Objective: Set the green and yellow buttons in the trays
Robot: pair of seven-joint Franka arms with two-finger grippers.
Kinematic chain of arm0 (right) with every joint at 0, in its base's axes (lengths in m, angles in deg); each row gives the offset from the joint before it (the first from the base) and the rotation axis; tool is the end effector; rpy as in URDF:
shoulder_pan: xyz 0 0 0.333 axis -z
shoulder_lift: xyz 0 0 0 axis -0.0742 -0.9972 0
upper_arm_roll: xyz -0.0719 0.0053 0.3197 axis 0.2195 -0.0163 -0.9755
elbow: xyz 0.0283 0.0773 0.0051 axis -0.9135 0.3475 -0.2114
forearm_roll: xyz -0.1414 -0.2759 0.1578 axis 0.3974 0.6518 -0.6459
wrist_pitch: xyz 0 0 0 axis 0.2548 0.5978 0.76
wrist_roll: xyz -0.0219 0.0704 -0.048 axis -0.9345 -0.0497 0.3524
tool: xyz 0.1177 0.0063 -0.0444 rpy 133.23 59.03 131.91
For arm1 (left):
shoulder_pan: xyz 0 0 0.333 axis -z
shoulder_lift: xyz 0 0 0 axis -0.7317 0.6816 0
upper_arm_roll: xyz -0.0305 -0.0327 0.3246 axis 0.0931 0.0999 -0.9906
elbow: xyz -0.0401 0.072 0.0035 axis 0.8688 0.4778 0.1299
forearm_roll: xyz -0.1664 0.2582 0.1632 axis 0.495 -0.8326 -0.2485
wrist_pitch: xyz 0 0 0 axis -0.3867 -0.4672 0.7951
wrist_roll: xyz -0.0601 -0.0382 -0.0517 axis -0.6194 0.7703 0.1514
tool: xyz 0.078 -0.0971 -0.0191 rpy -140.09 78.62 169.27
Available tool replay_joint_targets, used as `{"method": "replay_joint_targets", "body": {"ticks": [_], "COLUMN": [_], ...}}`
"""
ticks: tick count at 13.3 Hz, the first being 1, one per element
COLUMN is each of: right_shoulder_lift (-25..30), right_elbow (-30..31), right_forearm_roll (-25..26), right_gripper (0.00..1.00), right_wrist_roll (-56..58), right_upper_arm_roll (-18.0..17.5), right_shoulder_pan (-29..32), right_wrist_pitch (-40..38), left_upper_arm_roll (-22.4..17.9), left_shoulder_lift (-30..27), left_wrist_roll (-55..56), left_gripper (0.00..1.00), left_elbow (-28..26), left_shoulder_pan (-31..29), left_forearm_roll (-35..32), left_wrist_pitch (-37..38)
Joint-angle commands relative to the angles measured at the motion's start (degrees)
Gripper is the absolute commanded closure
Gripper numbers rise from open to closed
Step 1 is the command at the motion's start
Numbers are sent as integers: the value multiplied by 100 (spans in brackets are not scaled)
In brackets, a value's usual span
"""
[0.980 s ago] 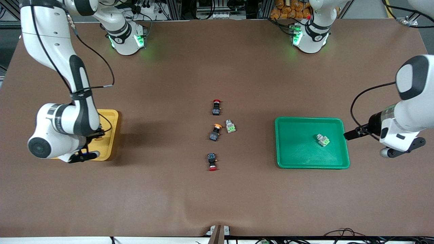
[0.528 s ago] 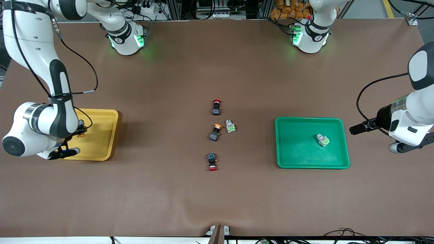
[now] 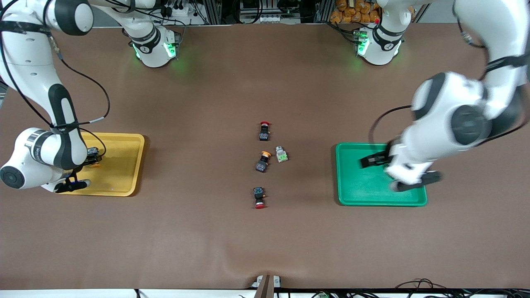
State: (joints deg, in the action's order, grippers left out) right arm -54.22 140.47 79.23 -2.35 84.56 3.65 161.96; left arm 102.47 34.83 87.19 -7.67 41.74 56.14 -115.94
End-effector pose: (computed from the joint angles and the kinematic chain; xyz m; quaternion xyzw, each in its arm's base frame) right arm 0.5676 -0.1816 0.1878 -0.9697 -0.0908 0.2252 0.0271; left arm 0.6000 -0.2100 0.4310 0.9880 0.1403 -0.0525 0.0384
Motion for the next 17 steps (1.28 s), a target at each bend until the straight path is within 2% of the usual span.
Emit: {"method": "replay_joint_targets", "body": {"ticks": [1,2,3,5,6,10,14,17], "right_shoulder_lift": [28,37,55,90,133,143,151,213], "right_elbow": [-25,-33,-34,-68,-112,-840,-1666,-1853], "right_forearm_roll": [183,183,183,183,183,121,121,-158], "right_gripper": [77,56,55,50,43,41,41,41], "right_wrist_roll": [14,5,-21,-39,-39,-109,-697,-1389], "right_upper_arm_roll": [-293,-293,-301,-310,-319,-336,-486,-495], "right_shoulder_pan": [282,273,256,212,185,80,-201,-613], "right_wrist_pitch": [-2,-11,-28,-64,-151,-1195,-2390,-2709], "left_upper_arm_roll": [-21,-30,-30,-30,-21,-21,-82,-267], "left_shoulder_lift": [395,553,763,1159,1343,1872,2127,2154], "left_wrist_roll": [679,1073,1529,2120,2340,2641,2938,3080], "left_gripper": [0,0,0,0,0,0,0,0], "left_elbow": [123,62,9,9,9,-184,-202,-228], "left_shoulder_pan": [562,729,879,1239,1380,1600,1943,2216], "left_forearm_roll": [-144,-283,-546,-1274,-1565,-1673,-1682,-1726], "left_wrist_pitch": [-460,-984,-1346,-1560,-1613,-2455,-2721,-2730]}}
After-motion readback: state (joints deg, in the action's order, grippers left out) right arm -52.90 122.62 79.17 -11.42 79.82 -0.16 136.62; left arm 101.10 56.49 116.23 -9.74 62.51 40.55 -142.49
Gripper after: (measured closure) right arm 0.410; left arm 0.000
